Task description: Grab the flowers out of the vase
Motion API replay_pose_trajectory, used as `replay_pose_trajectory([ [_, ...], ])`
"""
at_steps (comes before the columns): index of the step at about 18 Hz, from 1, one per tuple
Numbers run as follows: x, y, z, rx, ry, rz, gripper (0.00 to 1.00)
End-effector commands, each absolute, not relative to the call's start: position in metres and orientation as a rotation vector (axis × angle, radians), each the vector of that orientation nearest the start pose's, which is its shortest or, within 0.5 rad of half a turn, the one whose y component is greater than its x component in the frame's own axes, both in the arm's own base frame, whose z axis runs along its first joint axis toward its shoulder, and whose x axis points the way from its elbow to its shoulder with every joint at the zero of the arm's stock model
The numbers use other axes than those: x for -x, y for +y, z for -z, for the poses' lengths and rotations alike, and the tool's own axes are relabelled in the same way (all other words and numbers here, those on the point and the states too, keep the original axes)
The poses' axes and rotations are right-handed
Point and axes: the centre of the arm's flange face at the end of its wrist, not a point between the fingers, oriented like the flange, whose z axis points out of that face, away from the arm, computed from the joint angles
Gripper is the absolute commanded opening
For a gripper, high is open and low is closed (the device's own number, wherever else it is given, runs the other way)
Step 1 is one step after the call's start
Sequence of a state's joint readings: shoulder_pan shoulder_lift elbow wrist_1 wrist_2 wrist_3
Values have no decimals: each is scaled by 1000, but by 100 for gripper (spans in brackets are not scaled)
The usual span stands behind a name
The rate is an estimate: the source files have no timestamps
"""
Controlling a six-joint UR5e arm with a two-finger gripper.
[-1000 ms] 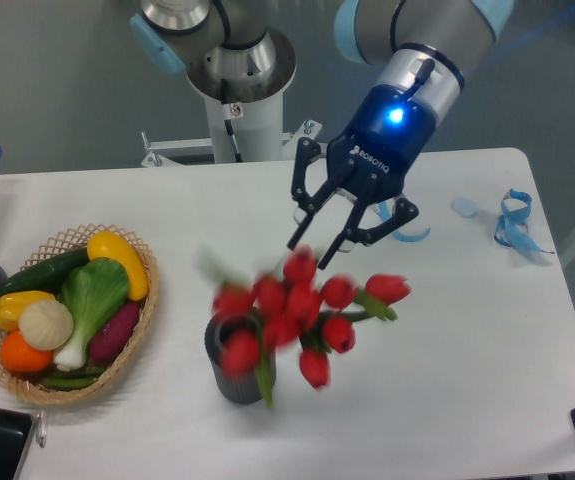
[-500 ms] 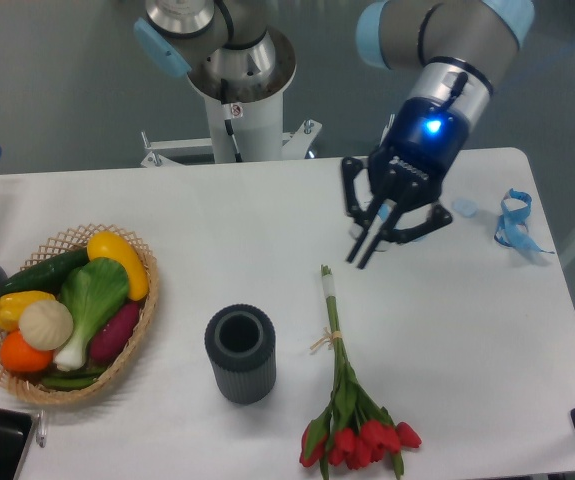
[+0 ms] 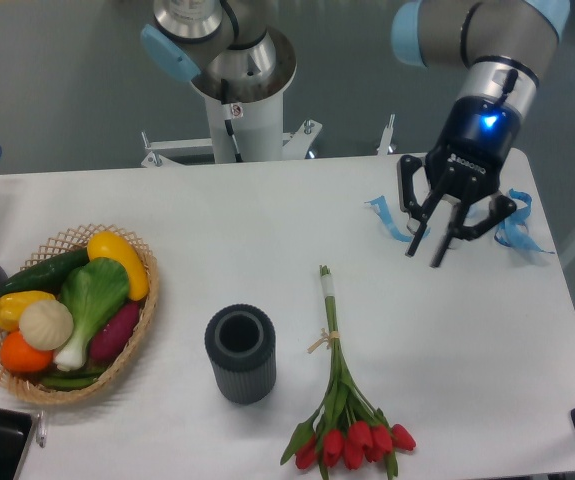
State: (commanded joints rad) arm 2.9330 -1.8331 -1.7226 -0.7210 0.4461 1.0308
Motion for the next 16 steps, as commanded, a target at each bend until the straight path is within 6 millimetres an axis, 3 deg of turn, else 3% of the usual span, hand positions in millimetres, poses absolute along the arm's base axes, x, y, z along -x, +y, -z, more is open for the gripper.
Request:
replay_pose_trajectory([
  [3,524,337,-415,2022,-55,6,100],
  [5,531,334,-430,2040,-29,-58,100],
  [9,547,317,-442,2321,-97,-323,100],
  [16,523,360,-427,2550,-24,-450,100],
])
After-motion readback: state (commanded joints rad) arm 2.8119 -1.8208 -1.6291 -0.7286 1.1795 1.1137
